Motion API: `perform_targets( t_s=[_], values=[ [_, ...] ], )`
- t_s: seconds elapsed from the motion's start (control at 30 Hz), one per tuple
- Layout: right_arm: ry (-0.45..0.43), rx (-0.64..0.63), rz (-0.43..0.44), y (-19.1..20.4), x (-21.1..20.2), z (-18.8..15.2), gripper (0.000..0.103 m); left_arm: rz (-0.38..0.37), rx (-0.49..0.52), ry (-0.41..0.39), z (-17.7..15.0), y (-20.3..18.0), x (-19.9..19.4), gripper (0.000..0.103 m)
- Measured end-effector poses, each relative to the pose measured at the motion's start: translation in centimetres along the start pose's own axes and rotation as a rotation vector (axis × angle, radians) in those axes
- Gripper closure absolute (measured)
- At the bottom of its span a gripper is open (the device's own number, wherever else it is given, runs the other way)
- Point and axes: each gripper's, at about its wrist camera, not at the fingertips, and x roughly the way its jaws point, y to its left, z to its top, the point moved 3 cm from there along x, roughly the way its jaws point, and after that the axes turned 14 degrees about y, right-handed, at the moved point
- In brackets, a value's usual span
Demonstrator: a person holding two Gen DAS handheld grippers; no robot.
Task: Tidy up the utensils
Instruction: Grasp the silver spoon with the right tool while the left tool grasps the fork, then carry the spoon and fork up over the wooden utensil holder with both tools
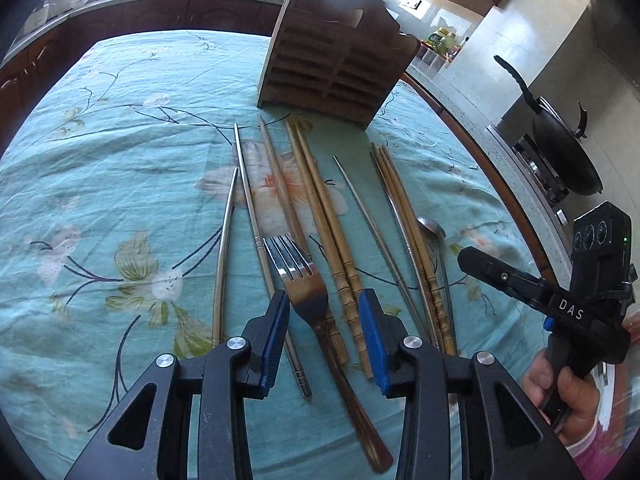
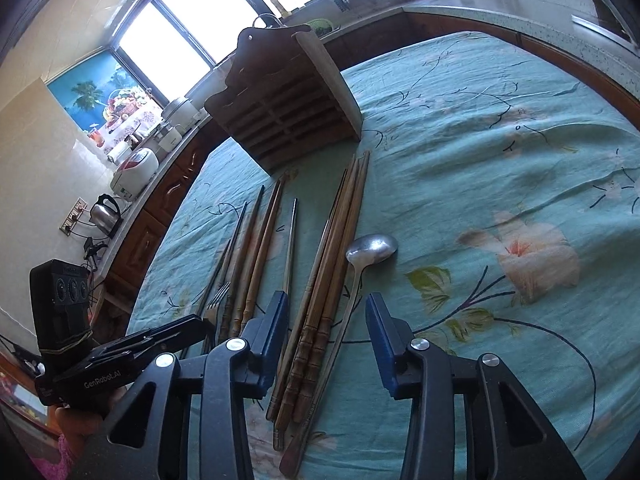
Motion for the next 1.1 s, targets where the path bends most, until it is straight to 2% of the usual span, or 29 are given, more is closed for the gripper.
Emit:
perform_targets(
  t_s=[0.23, 0.4, 0.43, 0.5, 0.53, 0.63, 0.83, 1.1],
  values=[
    [0.044, 0.046, 0.037, -1.2, 1.5, 1.0, 0.074, -0.024, -0.009, 0.05, 1.4, 0.4, 2.0, 0.069],
    [0.048, 0.084, 0.081, -2.1, 2.1, 1.8, 0.085, -0.051, -0.007, 0.066, 2.8, 0.8, 2.8, 0.07],
    [0.05, 0.089, 0.085, -2.2, 2.2, 1.9, 0.087, -0.054, -0.005, 0.068, 3.0, 0.9, 2.9, 0.072],
    [0.053, 0.092, 0.07, -2.6, 2.3, 2.1, 0.098, -0.054, 0.0, 0.073, 3.4, 1.1, 3.2, 0.086],
    [0.054, 0.093, 0.072, -2.6, 2.3, 2.2, 0.099, -0.072, -0.001, 0.082, 3.5, 1.2, 3.6, 0.093],
    [0.04, 0.082, 0.086, -2.3, 1.8, 2.1, 0.1, -0.1, -0.011, 0.072, 3.6, 1.6, 3.8, 0.096],
    [-0.018, 0.034, 0.093, -0.7, -0.9, 1.9, 0.1, -0.167, -0.014, 0.001, 3.3, 1.8, 1.4, 0.1],
    [-0.162, -0.064, 0.059, 3.0, -6.3, 3.5, 0.101, -0.222, -0.011, -0.147, 3.0, 2.0, -4.2, 0.102]
  ],
)
